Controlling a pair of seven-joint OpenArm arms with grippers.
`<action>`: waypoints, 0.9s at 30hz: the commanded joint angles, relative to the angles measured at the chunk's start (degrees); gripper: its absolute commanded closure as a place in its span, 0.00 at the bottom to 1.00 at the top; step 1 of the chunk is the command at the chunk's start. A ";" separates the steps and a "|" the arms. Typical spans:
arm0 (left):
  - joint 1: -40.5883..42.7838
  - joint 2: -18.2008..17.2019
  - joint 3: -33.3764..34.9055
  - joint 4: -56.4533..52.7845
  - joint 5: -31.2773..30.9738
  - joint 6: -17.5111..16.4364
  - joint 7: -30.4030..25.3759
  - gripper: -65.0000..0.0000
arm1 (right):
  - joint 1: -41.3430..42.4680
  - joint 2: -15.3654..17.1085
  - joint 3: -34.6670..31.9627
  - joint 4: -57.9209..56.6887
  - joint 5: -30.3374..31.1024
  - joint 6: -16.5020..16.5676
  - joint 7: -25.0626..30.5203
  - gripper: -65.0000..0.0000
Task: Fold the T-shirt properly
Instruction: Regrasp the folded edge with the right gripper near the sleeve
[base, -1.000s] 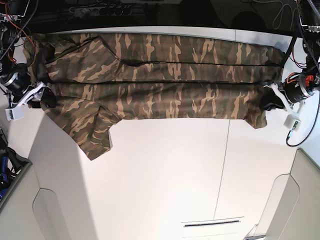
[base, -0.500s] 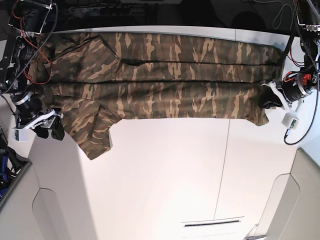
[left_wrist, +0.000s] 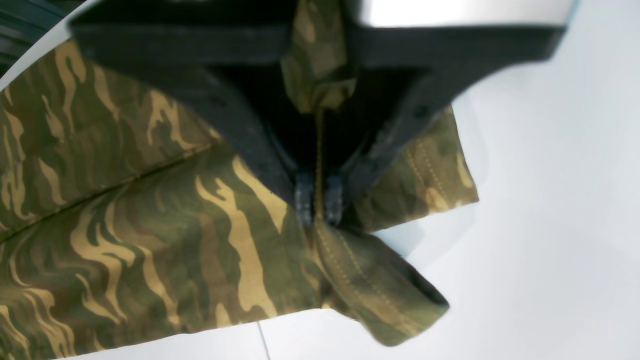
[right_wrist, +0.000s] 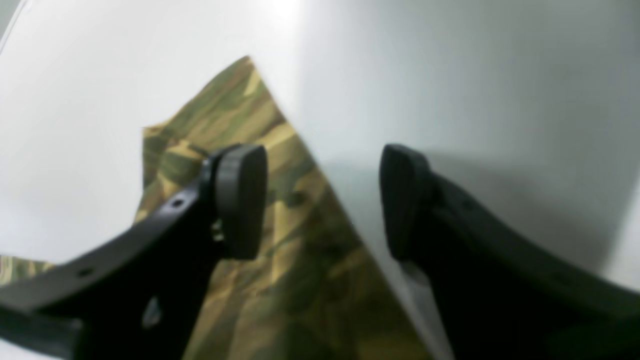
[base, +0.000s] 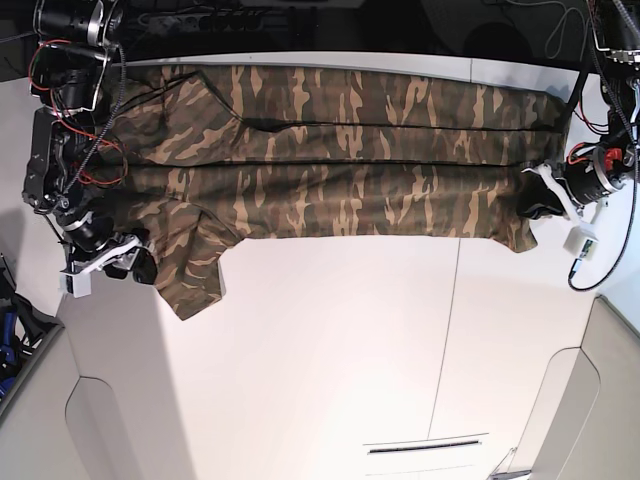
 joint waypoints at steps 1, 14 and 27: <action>-0.66 -1.11 -0.59 0.90 -0.96 -0.52 -1.03 1.00 | 0.59 0.35 -1.01 0.28 -0.55 0.24 -0.90 0.45; -0.66 -1.11 -0.59 0.90 -0.94 -0.52 -1.03 1.00 | 0.63 0.35 -7.13 0.37 1.16 0.20 -1.31 0.96; -0.63 -2.25 -0.63 4.76 -1.18 -0.52 1.68 1.00 | -2.32 1.29 -5.70 16.98 15.17 1.53 -20.87 1.00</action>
